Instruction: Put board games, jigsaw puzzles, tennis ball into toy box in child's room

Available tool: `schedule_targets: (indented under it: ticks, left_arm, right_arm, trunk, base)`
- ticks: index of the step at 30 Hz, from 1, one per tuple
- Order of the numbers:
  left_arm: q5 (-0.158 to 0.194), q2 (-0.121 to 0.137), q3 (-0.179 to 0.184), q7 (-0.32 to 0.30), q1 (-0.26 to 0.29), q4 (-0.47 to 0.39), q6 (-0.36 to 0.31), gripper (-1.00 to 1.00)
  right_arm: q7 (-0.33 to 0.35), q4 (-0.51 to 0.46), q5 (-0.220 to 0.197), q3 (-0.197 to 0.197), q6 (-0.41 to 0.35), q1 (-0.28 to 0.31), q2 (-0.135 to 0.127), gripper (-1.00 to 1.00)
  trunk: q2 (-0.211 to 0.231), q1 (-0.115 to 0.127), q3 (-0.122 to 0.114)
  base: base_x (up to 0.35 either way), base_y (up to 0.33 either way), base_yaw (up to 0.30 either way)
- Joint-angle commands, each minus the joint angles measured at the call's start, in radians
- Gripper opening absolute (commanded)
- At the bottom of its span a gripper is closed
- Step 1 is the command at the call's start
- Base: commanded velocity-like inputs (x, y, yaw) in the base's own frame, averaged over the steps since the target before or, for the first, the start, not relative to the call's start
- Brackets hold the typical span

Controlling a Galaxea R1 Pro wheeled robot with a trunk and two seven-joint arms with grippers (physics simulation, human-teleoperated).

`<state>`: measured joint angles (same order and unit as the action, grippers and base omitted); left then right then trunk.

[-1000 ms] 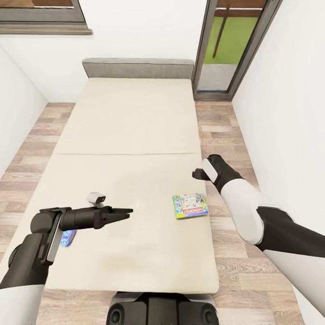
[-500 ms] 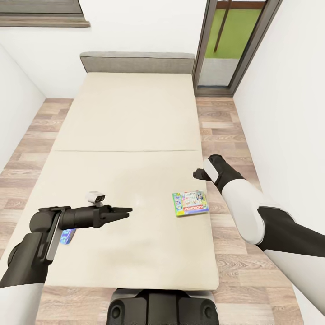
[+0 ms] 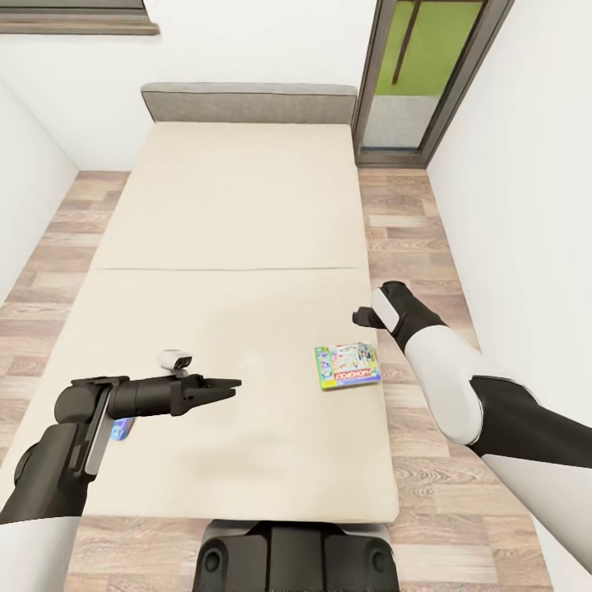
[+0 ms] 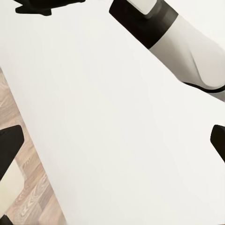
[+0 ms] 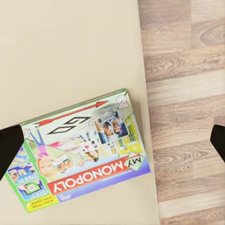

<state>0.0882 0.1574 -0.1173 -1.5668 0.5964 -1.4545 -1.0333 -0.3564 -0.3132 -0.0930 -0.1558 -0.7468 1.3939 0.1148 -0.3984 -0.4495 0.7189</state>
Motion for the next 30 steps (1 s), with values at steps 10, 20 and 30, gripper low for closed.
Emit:
schedule_targets:
  ticks: [10, 20, 30]
  left_arm:
    - [-0.01, 0.0, 0.003, -0.004, 0.0, 0.0, -0.011, 1.0]
    - [-0.027, 0.0, 0.002, -0.004, 0.0, 0.0, -0.011, 1.0]
    - [-0.03, -0.001, 0.003, -0.004, 0.0, 0.0, -0.011, 1.0]
  right_arm:
    - [-0.009, -0.001, -0.015, -0.002, -0.004, 0.03, 0.006, 1.0]
    - [-0.009, -0.001, -0.017, -0.002, -0.004, 0.042, 0.003, 1.0]
    - [-0.009, -0.001, -0.017, -0.002, -0.005, 0.045, 0.0, 1.0]
  trunk:
    - [-0.002, 0.0, 0.018]
    - [-0.002, 0.0, 0.034]
    - [-0.002, 0.0, 0.051]
  base:
    - [0.0, 0.0, 0.0]
    - [0.0, 0.0, 0.0]
    - [0.0, 0.0, 0.0]
